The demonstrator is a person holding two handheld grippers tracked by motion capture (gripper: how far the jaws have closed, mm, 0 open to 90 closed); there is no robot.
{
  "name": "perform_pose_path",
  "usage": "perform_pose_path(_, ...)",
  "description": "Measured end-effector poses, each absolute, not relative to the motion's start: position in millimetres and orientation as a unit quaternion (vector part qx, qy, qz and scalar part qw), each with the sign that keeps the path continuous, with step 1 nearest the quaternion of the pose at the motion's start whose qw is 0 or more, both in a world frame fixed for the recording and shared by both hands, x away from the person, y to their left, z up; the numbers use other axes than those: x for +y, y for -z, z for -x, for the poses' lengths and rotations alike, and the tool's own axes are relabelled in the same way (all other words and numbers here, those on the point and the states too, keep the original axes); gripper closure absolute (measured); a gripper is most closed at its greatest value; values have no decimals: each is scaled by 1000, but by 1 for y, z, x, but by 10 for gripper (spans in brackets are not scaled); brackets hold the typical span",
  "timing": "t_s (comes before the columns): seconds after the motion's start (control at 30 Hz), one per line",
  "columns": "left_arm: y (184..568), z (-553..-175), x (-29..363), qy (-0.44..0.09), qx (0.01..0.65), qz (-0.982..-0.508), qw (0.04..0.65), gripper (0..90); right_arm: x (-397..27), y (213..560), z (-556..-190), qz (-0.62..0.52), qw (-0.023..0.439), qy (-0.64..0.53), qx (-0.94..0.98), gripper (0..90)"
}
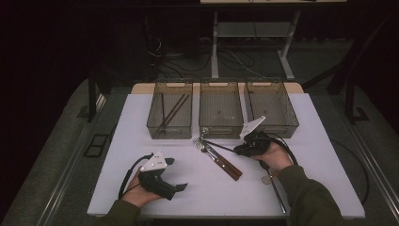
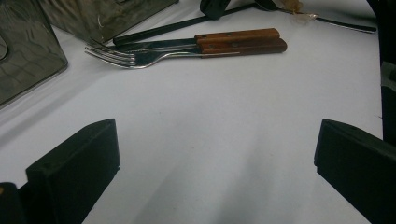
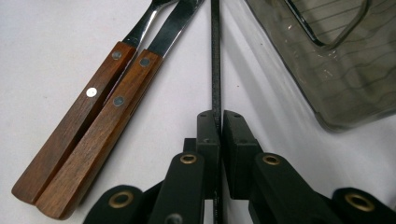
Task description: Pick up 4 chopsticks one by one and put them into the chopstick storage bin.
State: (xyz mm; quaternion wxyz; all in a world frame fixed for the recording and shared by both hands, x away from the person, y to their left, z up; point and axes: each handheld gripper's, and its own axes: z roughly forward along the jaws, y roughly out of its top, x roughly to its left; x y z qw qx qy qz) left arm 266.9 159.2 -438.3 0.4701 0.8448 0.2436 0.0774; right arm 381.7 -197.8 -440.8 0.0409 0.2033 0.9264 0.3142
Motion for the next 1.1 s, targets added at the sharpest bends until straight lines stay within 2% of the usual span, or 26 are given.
perform_pose_path(1.1,437,-267,160,-78,245,-843,472,0,-206,409,-379,-184,85,-383,901,857)
